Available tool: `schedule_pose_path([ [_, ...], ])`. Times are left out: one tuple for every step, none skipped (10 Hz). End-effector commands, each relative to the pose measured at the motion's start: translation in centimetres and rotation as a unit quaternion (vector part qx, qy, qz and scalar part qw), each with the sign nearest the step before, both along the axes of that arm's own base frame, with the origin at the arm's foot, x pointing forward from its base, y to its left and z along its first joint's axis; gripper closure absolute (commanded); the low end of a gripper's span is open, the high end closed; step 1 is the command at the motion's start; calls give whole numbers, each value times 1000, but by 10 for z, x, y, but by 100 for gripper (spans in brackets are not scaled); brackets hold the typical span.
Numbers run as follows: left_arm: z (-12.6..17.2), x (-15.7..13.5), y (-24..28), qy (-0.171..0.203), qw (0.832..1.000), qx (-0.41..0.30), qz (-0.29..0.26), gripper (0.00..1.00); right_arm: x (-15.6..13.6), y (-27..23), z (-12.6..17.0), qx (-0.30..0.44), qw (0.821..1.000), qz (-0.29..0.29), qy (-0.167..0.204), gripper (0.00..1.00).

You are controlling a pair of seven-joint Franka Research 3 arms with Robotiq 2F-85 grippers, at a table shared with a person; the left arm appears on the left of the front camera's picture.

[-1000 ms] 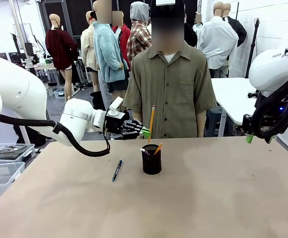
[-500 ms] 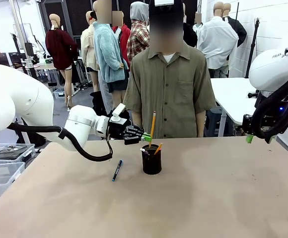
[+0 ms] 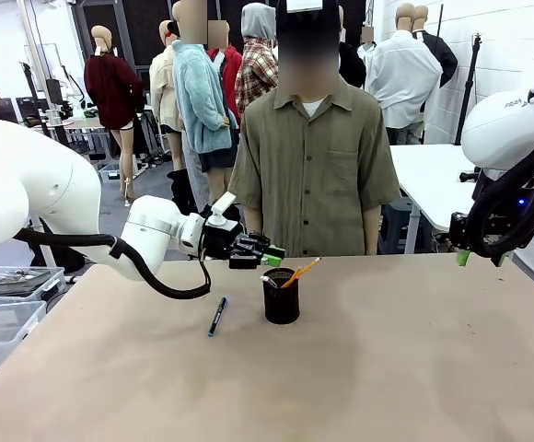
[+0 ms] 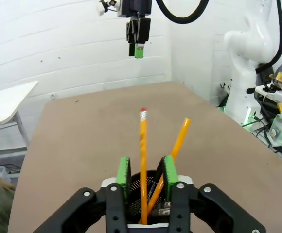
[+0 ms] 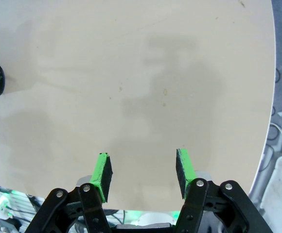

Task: Place the pens into the pen holder.
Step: Pick up a writing instrument from the table and place it into the Pen holder.

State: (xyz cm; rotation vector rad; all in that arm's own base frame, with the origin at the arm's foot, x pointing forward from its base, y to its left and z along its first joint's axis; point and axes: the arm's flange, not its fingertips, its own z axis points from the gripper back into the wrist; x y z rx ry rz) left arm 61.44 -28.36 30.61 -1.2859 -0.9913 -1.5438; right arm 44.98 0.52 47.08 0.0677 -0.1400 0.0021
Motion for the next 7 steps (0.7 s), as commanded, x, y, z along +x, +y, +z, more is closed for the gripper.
schedule_pose_path([
  [15,-8,1,24,999,28,23,28,-4,3,-2,-14,1000,-12,0,33],
  [28,-20,7,29,996,45,66,28,-4,3,-2,-14,1000,-12,0,33],
  [51,-41,18,37,992,74,100,28,-4,3,-2,-14,1000,-12,0,33],
  [75,-58,30,31,985,108,134,28,-4,3,-2,-14,1000,-12,0,33],
  [98,-76,42,14,976,142,163,28,-4,3,-2,-14,1000,-12,0,33],
  [116,-93,55,34,962,179,205,28,-4,3,-2,-14,1000,-12,0,33],
  [130,-110,66,51,941,211,260,28,-4,3,-2,-14,1000,-12,0,33],
])
